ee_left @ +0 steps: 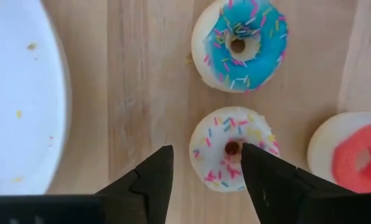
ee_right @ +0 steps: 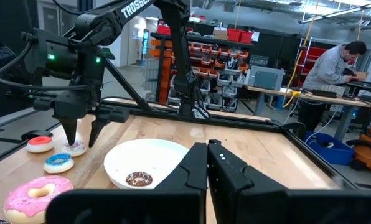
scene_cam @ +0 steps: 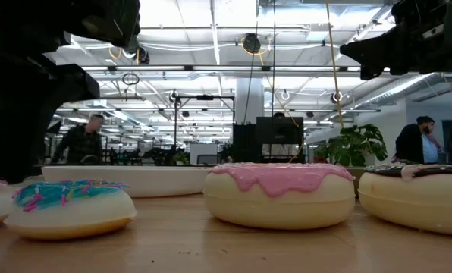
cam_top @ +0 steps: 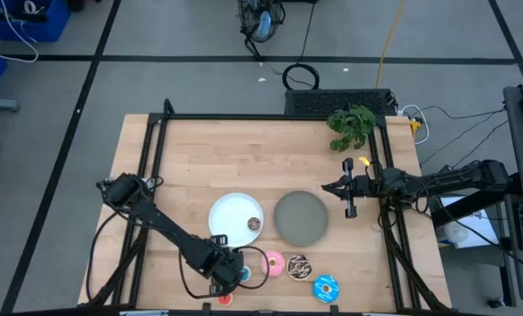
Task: Pick & Place donuts
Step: Put the small white donut on the white plate
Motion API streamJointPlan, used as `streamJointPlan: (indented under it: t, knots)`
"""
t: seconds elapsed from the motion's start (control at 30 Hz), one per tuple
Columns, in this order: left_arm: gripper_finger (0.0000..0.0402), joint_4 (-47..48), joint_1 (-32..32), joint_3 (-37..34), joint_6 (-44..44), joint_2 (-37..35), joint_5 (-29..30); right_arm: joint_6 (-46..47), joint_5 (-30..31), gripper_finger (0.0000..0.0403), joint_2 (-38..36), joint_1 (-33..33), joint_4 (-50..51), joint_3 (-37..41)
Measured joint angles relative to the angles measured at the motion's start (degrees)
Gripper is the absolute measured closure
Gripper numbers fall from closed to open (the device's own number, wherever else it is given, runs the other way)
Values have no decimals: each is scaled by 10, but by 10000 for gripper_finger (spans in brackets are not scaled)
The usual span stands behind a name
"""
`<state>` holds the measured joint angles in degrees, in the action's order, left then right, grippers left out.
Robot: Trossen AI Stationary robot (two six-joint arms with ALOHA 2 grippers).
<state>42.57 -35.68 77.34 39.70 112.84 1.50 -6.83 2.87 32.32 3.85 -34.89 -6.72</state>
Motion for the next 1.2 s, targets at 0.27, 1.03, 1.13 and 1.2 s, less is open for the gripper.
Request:
streamJointPlan:
  t: [0.27,1.03,1.13,1.2]
  knots:
    - [215,1,0,0,-2,2,0,-1,0,403,0,0,-2,0]
    - [236,-7,-1,0,-16,15,-11,-14,0,403,0,0,-4,0]
    - [271,-7,1,0,-17,15,-13,-14,0,403,0,0,-4,0]
    - [299,-7,1,0,-20,15,-13,-14,0,403,0,0,-4,0]
